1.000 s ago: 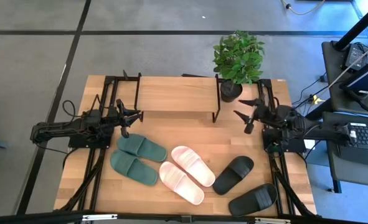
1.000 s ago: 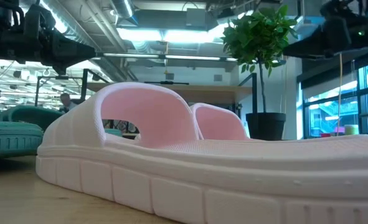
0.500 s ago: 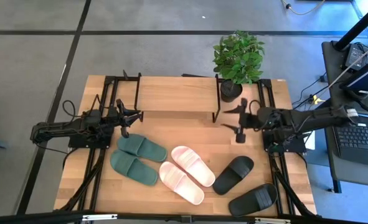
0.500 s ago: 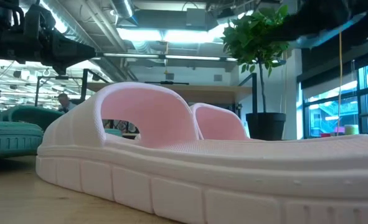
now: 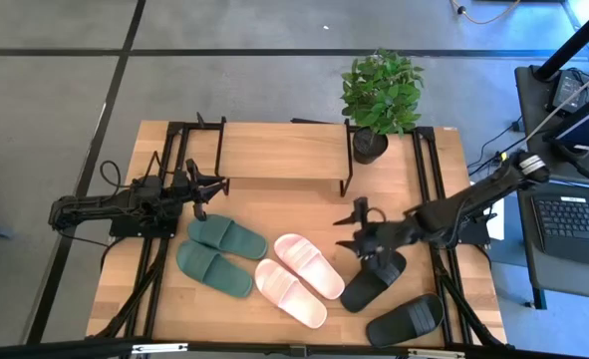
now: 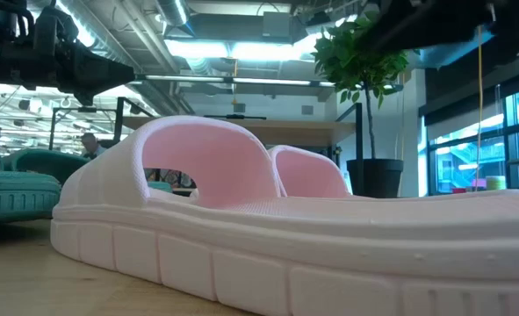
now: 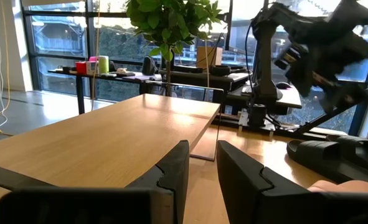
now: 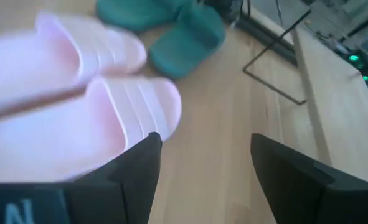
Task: Pick and place slides into the shelf
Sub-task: Put the right pink slide on the shelf
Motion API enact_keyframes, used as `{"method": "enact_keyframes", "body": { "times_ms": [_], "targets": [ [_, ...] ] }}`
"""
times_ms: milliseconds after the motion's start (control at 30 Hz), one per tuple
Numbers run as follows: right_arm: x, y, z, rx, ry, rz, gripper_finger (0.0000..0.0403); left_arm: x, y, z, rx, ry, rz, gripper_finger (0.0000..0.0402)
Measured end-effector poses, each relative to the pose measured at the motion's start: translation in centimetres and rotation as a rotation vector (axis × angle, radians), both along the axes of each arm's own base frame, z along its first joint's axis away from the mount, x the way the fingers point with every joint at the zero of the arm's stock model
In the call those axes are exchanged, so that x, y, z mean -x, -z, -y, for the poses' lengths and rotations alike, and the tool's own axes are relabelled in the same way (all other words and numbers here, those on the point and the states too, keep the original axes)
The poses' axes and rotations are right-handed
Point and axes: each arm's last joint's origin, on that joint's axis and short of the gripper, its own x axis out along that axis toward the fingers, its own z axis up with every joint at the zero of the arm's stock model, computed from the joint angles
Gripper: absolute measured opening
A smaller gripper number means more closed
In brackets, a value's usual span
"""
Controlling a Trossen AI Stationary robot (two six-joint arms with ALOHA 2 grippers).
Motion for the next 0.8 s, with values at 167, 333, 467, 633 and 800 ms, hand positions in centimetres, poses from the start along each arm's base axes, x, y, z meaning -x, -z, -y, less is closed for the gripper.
{"method": "enact_keyframes", "body": {
  "times_ms": [167, 333, 467, 633, 800],
  "targets": [
    [-1.5, 2.5, -1.4, 0.073, 0.026, -0.044, 0.0245, 0.0, 0.0, 0.0, 0.0, 0.0, 0.0, 0.0076],
    [-2.9, 4.6, -2.1, 0.073, 0.032, -0.063, 0.0245, 0.0, 0.0, 0.0, 0.0, 0.0, 0.0, 0.0076],
    [-3.8, 5.9, -2.5, 0.065, 0.032, -0.05, 0.0245, 0.0, 0.0, 0.0, 0.0, 0.0, 0.0, 0.0076],
    [-4.7, 7.3, -3.0, 0.059, 0.03, -0.042, 0.0245, 0.0, 0.0, 0.0, 0.0, -0.001, 0.0, 0.0076],
    [-5.1, 8.2, -3.3, 0.049, 0.013, -0.053, 0.0245, 0.0, 0.0, 0.0, 0.0, -0.002, 0.0, 0.0076]
  ]
}}
